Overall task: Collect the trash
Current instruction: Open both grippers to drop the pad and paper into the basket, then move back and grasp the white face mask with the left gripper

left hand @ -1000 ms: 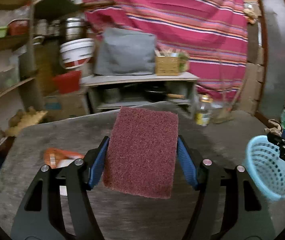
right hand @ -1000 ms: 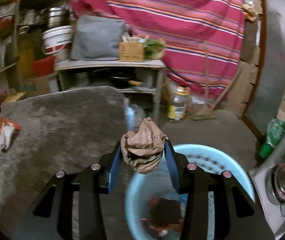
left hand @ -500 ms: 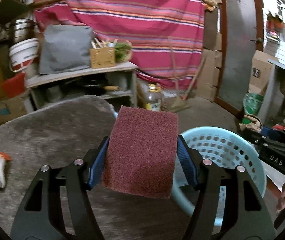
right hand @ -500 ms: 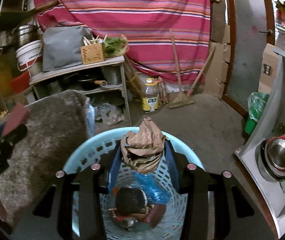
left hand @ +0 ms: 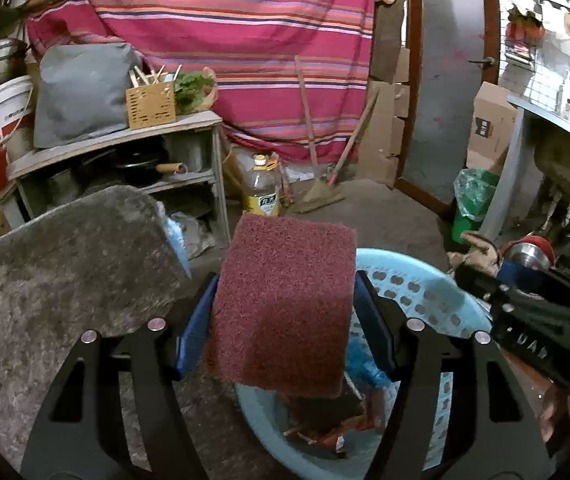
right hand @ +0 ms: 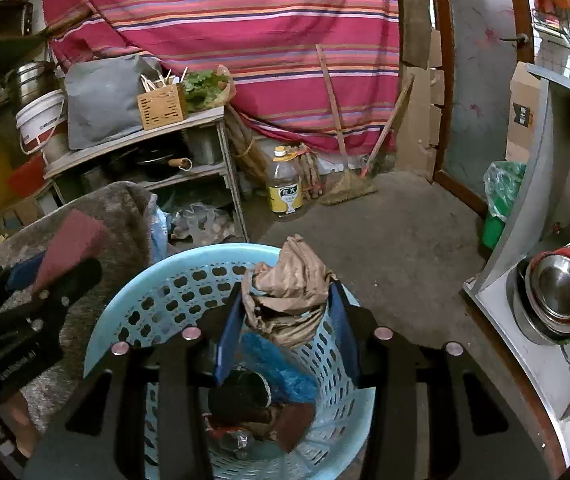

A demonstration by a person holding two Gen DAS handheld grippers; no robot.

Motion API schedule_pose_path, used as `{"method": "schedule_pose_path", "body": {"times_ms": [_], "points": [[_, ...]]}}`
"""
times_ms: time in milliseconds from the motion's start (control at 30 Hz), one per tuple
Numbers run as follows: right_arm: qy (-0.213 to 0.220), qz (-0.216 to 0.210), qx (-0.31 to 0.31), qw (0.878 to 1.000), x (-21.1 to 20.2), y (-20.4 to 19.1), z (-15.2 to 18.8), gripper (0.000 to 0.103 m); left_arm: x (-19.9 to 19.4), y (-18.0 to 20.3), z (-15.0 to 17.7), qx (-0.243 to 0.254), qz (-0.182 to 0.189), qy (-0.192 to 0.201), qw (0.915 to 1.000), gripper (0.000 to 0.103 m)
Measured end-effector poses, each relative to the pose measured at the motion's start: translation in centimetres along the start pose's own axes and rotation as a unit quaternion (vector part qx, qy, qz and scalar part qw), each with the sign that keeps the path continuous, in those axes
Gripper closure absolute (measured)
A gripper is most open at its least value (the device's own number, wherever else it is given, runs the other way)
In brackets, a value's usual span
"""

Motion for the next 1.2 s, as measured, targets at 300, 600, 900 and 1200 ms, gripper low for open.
{"method": "schedule_pose_path", "body": {"times_ms": [300,600,900,1200], "points": [[-0.004,-0.004,0.000,1.000,0.2,-0.5,-0.1,0.060,-1.5,-1.0,-0.4,0.000,-0.016,0.013,0.9998,0.013],[-0.017,-0.004,-0.008,1.000,0.9,-2.9,0.0,0.044,-5.3,-6.8,1.0,-0.025,-0.064,0.025,0.9973,0.007],[-0.013,0.022,-0.009,1.000,1.1,-5.8,0.0,0.014,-10.9,-16.9,3.2,-0.048,-0.163,0.026,0.9850,0.006],[0.029,-0.027,-0.011,0.999,-1.0,-12.5,-1.2,0.006,-16.0,-28.8,6.7,-0.124,-0.243,0.028,0.9617,0.006]]}}
Point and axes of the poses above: each gripper's, at about its wrist camera, not at the fingertips, and x roughly the way its jaws point, y to its right, z to its underside, the point moved 4 cm from there along x, roughly the way its jaws point, and after that the axes turned 9 degrees about z, right-handed, at the moved point
